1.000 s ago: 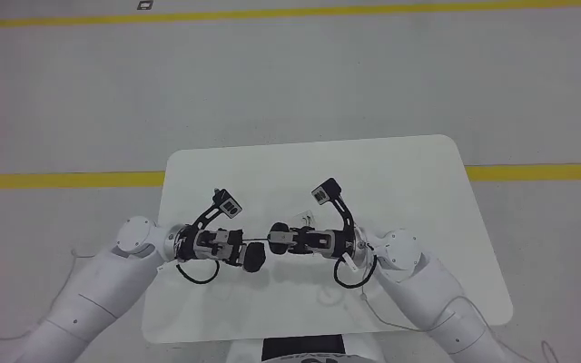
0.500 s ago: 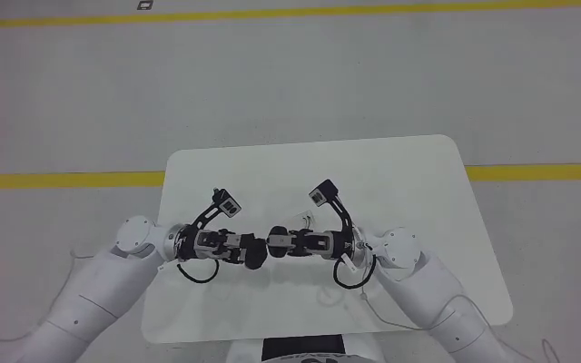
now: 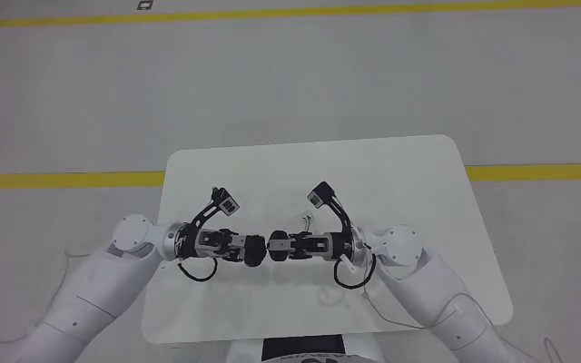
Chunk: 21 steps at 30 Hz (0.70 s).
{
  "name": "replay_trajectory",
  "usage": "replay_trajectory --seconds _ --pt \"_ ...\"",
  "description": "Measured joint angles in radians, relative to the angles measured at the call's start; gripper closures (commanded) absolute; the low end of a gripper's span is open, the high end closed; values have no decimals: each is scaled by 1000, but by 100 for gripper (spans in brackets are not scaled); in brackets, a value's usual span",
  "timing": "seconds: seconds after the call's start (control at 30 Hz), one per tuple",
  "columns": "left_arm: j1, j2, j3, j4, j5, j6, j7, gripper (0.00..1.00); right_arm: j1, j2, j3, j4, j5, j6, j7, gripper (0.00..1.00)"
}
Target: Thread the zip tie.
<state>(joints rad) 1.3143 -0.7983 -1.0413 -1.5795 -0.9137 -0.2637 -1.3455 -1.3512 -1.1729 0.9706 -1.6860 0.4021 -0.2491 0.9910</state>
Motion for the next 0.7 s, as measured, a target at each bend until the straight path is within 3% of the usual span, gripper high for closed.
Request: replay_trajectory --seconds 0.7 --pt "14 -3 -19 -9 60 14 19 81 -8 10 0 1 -42 46 -26 100"
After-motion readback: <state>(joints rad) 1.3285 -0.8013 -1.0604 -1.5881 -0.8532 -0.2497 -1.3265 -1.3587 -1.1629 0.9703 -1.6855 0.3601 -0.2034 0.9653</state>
